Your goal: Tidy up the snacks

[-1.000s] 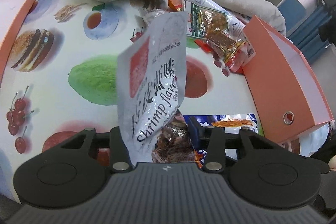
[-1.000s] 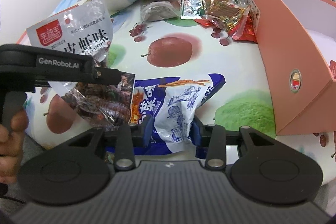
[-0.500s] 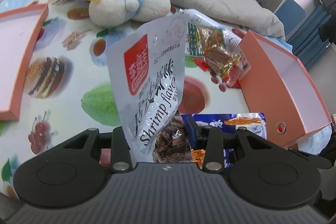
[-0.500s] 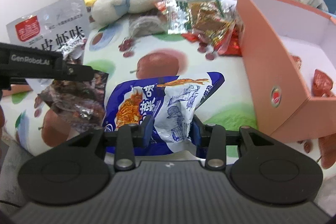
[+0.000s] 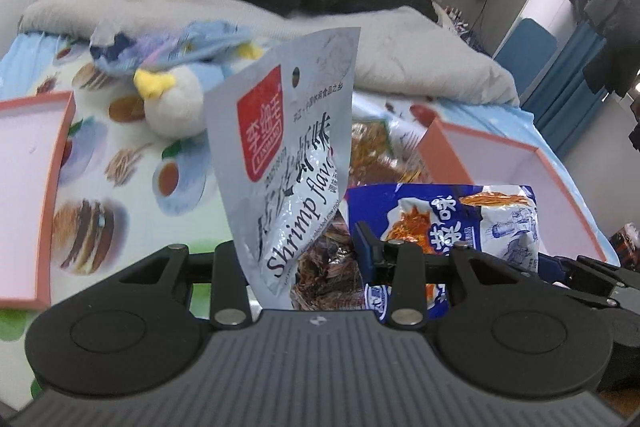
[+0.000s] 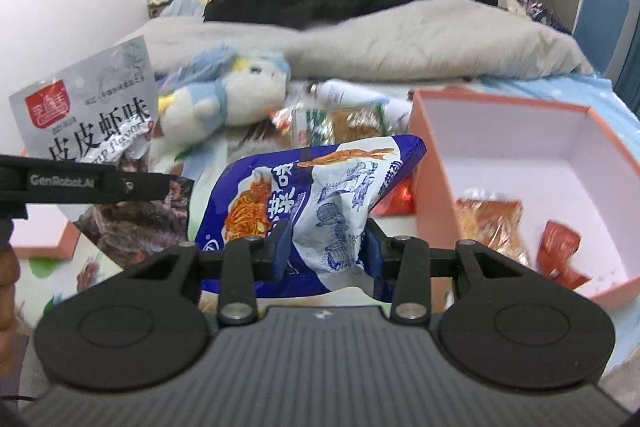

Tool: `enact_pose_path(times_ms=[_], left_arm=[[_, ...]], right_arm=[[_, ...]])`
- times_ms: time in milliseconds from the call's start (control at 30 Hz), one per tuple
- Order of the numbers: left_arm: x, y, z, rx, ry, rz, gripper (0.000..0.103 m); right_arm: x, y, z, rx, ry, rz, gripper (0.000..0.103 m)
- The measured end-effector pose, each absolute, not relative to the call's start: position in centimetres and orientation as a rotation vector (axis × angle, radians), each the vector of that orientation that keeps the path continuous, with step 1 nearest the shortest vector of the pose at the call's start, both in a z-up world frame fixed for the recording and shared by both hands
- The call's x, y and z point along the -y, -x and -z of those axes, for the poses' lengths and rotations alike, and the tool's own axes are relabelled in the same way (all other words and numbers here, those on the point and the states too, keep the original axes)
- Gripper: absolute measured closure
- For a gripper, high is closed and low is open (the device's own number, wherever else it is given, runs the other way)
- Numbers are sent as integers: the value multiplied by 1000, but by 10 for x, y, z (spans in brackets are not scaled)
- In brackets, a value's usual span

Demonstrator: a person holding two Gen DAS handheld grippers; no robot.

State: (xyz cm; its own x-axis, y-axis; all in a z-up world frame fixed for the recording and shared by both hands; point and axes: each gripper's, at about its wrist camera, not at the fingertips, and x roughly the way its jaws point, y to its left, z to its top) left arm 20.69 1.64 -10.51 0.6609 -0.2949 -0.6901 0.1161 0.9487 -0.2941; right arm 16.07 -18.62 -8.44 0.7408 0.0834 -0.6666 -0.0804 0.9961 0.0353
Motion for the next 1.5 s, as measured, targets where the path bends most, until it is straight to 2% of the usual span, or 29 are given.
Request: enact_pose_path(times_ms=[633, 900, 1233, 1500], left_arm=[[41, -248, 5, -683, 211, 314, 60], [80, -264, -22, -655, 208, 363, 60], [153, -282, -9, -705, 155, 446, 61], [217, -301, 27, -794, 98, 504, 61]], right_arm=[[244, -177, 5, -541, 14, 12, 61], [271, -182, -15, -483, 7, 46, 61], [330, -187, 3, -498, -51, 152, 61], [380, -196, 30, -574, -116, 240, 61]])
